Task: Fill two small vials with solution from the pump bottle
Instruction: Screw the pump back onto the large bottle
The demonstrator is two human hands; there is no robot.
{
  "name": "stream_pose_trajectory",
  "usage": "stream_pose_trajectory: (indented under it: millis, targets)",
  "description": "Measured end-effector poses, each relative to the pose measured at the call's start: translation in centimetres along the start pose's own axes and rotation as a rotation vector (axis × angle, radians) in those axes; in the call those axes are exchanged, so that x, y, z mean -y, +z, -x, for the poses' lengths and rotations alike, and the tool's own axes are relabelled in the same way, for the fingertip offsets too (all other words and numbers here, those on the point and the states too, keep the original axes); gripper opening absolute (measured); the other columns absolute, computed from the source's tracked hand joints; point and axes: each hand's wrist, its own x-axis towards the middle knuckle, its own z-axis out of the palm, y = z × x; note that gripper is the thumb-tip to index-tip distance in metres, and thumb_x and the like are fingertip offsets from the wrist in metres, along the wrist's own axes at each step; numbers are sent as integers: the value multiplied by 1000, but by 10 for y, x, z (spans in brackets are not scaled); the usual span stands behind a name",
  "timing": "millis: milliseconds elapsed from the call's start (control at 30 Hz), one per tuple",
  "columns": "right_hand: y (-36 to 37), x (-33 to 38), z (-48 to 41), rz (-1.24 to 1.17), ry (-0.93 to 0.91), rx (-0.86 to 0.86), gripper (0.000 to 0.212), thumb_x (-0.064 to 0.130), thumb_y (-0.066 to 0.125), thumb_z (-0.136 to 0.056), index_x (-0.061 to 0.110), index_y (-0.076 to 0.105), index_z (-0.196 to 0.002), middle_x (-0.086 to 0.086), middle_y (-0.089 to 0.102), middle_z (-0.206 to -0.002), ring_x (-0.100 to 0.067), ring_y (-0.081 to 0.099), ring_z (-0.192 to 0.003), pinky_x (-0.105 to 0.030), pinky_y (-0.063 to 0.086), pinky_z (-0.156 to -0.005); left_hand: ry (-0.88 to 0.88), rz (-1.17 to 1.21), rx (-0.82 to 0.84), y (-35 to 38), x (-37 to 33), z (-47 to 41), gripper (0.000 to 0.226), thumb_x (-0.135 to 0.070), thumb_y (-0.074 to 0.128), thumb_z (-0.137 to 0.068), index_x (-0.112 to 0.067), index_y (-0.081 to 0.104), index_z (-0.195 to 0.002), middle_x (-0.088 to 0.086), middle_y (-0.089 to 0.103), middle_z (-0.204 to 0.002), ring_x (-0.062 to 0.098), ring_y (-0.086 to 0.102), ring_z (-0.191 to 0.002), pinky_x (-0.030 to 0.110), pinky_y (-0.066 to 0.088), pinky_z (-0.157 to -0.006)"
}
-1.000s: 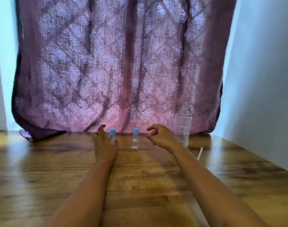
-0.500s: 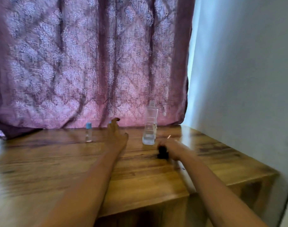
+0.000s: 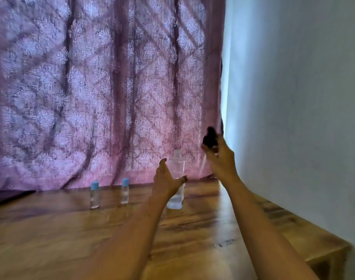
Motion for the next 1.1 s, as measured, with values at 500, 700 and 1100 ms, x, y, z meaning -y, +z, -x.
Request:
stream_pose_trajectory:
  millis: [500,700,1100]
  targets:
    - [13,56,-46,-420,36,-219,43,17,54,-95,8,42,-136,-15,61,-117,-22,64,-94,-27,55,-82,89,-78,-93,-14,16,-6,77,-35,72,-73,-22,30,-136,9,63,-119,30,63,-99,28,44,-73]
    - [29,88,-36,-410,6,-154,36,20,53,-96,10,46,-130,-2,62,-105,-10,61,-78,-31,55,-83,91,-69,-105,-52,28,11,70,-36,72,-69,-27,40,-131,-2,63,-120,24,63,-97,28,47,-75]
    - [65,127,-22,-259,10,98,39,23,55,-95,12,45,-131,-14,60,-122,-24,62,-97,-35,55,-81,96,58,-78,-102,37,47,62,-30,77,-68,-31,50,-123,-8,66,-115,11,61,-84,35,54,-81]
